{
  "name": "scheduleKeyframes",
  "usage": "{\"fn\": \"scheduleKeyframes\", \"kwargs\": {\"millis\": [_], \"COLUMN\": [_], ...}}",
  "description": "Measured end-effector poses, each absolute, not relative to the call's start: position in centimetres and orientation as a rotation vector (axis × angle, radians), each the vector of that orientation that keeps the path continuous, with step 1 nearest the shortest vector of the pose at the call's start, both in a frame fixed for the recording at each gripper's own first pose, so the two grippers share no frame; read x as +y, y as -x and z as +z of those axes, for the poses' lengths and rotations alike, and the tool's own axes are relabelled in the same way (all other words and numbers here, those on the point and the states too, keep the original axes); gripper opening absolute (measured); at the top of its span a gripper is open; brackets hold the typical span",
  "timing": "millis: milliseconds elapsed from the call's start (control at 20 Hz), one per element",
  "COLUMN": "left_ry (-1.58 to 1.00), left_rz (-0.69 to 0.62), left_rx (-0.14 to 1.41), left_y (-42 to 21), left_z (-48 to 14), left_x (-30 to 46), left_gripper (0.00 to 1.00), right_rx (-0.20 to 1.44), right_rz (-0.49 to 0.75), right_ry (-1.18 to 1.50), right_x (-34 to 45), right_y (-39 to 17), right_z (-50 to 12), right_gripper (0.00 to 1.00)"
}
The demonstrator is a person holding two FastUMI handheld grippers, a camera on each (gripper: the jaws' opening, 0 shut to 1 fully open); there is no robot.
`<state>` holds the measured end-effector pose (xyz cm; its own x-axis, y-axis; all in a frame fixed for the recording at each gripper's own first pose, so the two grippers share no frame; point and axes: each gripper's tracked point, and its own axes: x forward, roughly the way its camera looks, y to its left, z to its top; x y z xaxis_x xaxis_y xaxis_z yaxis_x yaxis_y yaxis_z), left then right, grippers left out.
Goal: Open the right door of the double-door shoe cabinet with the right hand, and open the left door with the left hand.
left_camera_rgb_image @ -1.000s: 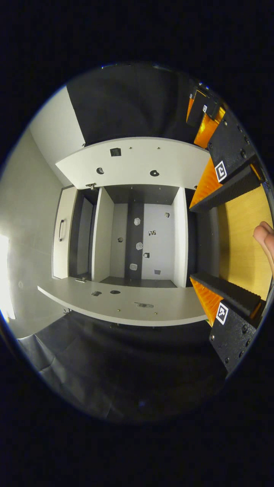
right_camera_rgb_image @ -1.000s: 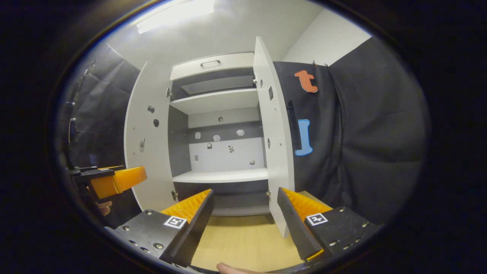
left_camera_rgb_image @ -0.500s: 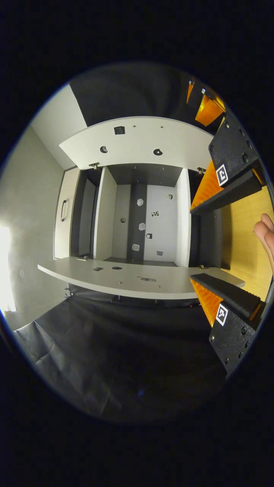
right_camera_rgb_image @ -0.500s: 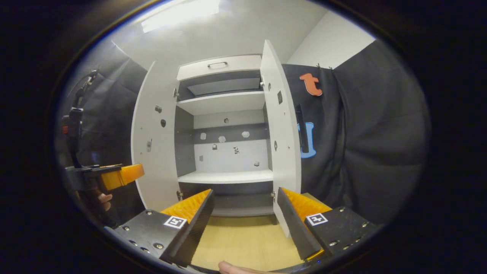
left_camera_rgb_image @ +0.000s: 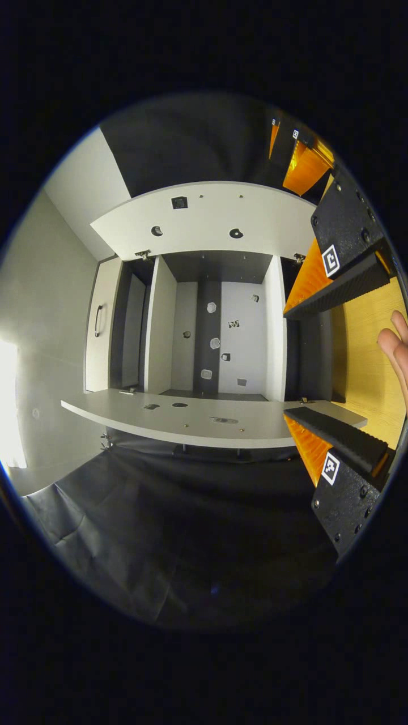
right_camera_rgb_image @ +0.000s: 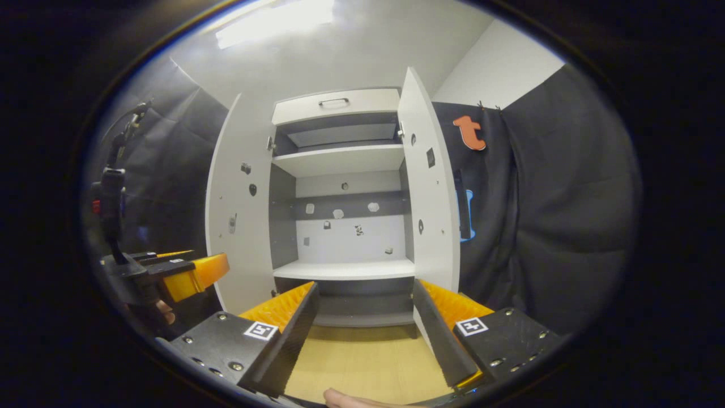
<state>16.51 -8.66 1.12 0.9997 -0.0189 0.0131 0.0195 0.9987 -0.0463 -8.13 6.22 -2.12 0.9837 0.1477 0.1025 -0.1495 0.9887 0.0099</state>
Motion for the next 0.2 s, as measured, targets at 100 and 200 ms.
{"fn": "scheduleKeyframes", "kwargs": {"millis": [100, 200], "left_ry": [0.044, 0.042], "left_rz": [-0.016, -0.018], "left_rx": [-0.015, -0.015], "left_y": [-16.43, -16.37], "left_z": [1.18, 1.17], "left_x": [-8.57, -8.53], "left_gripper": [0.96, 0.93], "right_rx": [-0.106, -0.116], "right_rz": [0.158, 0.164], "right_ry": [-0.009, -0.005], "right_x": [6.6, 6.8], "right_y": [8.46, 8.83], "right_z": [-2.12, -1.89], "right_gripper": [0.98, 0.94]}}
